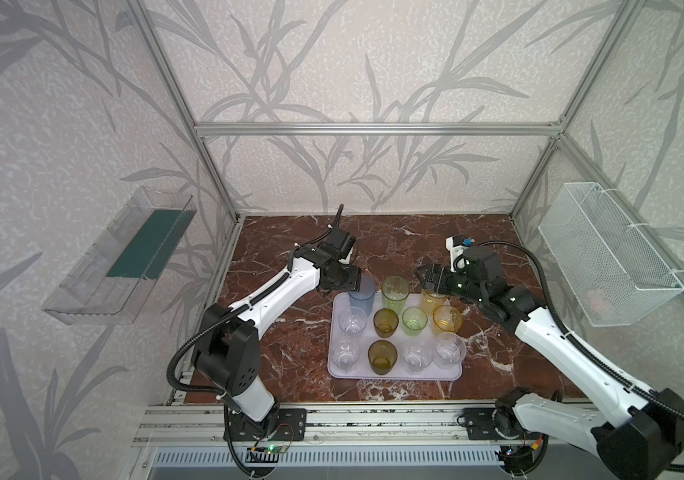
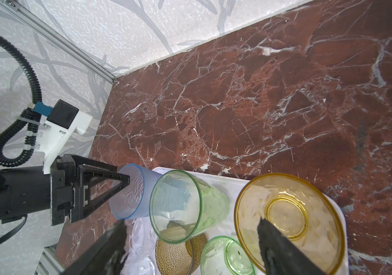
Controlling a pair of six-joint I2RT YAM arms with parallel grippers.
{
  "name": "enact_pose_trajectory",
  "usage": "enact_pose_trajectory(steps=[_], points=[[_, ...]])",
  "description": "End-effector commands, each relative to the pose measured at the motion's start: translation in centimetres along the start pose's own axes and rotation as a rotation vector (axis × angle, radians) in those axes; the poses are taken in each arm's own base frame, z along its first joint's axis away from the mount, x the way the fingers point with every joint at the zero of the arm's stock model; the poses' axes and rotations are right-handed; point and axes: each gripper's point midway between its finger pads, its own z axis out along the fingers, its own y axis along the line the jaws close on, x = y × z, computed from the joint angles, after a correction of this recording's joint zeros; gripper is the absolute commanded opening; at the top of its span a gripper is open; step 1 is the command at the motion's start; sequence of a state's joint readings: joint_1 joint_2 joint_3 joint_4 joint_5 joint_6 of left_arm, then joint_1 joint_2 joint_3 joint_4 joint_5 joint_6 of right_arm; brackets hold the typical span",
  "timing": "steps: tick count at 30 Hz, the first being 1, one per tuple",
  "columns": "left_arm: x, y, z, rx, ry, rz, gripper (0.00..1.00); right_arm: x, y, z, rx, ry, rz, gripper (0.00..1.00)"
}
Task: Place the glasses into the tray
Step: Place the glass on the tray.
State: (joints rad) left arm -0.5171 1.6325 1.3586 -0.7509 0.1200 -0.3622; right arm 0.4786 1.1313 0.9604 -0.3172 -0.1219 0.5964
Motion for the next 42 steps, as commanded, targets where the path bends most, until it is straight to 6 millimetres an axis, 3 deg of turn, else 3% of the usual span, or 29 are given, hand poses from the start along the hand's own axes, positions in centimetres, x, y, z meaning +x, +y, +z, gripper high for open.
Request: enact_pose_trajectory(steps=[1, 2, 14, 29, 32, 36, 42], points=[[-0.3, -0.1, -1.6, -0.005, -0.035, 0.014, 0.94, -0.3, 0.1, -0.3, -0.018, -0.019, 0.006, 0.86], [-0.3, 0.0, -1.7, -0.009, -0.041, 0.013, 0.99, -0.3, 0.1, -0.3, -0.016, -0.02, 0.007, 0.86], [-1.7, 0.7, -2.5, -0.019, -0.179, -0.037, 0.99, -0.9, 0.2, -1.5, -0.014, -0.028, -0.007, 0.86], [-5.5, 1.8, -6.4, -0.045, -0.393, -0.084, 0.99, -3.6, 0.2, -3.2, -0.015, -0.07, -0.026, 0.86], [-7.1, 3.6, -7.9, -0.09, -0.47, -0.106, 0.99, -4.5, 0.6, -3.7, -0.031, -0.083, -0.043, 0.88], [-9.0, 7.6, -9.9, -0.106, -0.592, -0.222, 0.99, -5.7, 0.5, -4.5, -0.025, -0.097, -0.062, 0.89], [-9.6, 12.0, -10.2, -0.176, -0.687, -0.279, 0.99, -6.7, -0.8, -5.8, 0.035, -0.108, -0.125, 0.91]])
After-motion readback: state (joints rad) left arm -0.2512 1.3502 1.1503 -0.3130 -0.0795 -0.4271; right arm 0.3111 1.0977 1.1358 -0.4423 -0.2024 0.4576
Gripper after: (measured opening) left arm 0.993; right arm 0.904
